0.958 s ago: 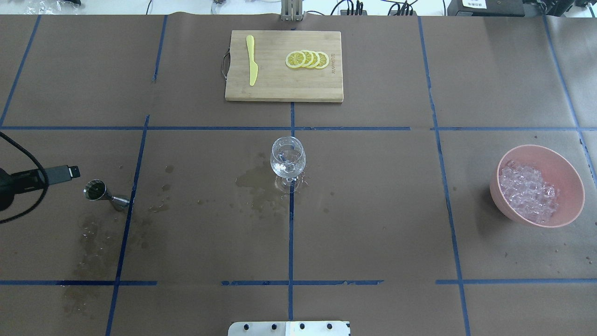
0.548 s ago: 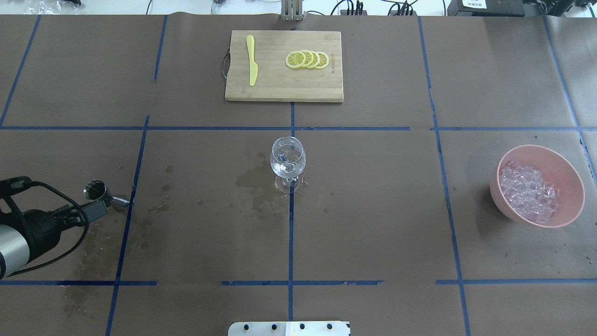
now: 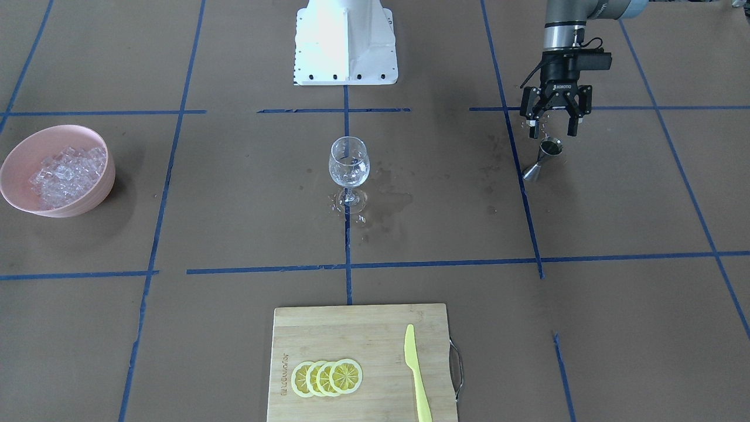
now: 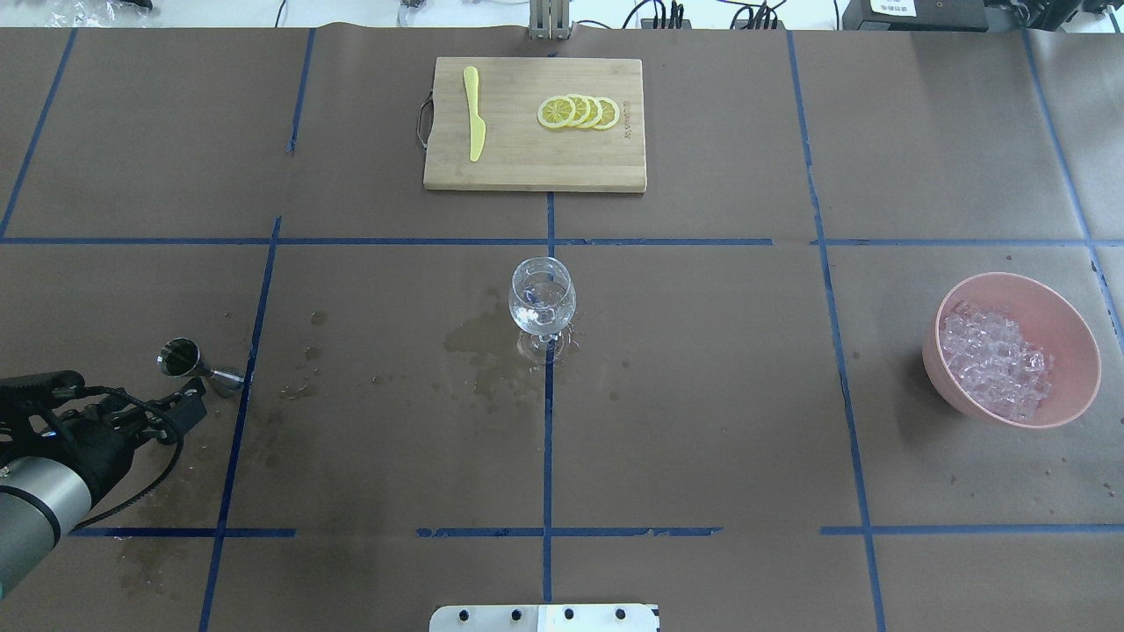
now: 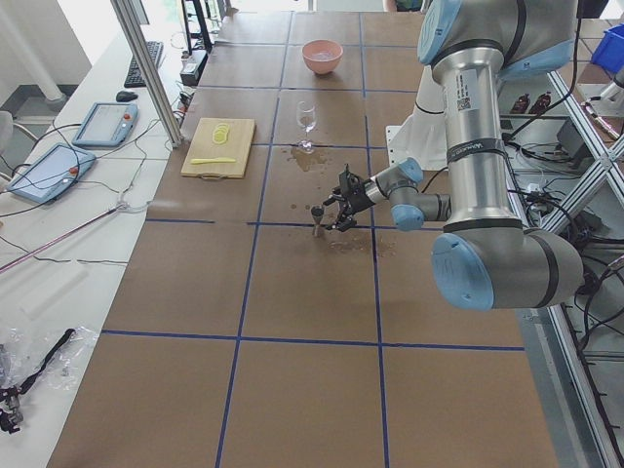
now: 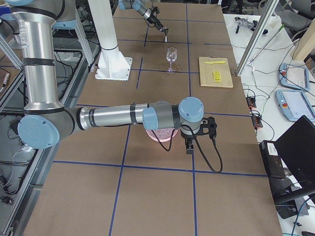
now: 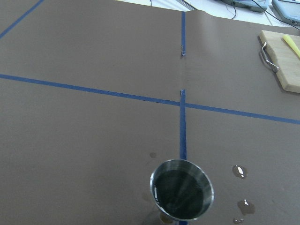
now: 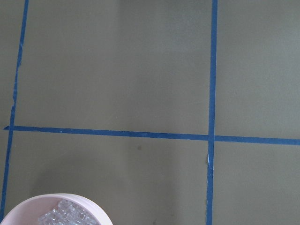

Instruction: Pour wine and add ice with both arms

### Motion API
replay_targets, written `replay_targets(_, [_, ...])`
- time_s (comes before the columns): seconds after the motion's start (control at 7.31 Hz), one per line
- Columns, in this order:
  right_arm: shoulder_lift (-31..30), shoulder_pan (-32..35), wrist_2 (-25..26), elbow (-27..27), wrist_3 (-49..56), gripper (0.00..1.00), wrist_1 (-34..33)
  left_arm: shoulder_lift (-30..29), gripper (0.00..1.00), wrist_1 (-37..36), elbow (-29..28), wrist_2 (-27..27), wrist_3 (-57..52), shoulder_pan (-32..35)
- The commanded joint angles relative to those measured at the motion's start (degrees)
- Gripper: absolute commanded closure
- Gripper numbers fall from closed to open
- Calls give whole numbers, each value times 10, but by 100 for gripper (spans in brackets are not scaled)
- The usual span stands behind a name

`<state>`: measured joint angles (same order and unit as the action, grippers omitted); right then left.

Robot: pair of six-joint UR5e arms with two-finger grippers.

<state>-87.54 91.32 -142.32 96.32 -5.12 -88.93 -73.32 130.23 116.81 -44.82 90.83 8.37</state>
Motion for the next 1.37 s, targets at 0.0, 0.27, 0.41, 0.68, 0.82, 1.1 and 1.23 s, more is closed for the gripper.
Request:
replay_targets(0.0, [1,0,-2,9,-14,0,0,-39,3,2,-48,80,0,-1])
replay_targets(0.27, [1,0,-4,12,-15,0,-1,-40,3,3,-86,124,12,-2])
replay_targets(0.41, [1,0,-4,14,-15,0,-2,-50,4,2,-102,129,21,-5])
replay_targets(0.68, [1,0,-4,13,-15,0,-2,-74,4,2,-136,163,43,-22])
replay_targets(0.82, [1,0,-4,13,-15,0,-3,-75,4,2,-136,163,44,-26])
replay_targets(1.1, [0,0,-4,14,-15,0,-4,-75,6,1,-138,176,44,-36])
replay_targets(1.23, [1,0,-4,13,-15,0,-4,-77,9,0,-153,193,44,-45])
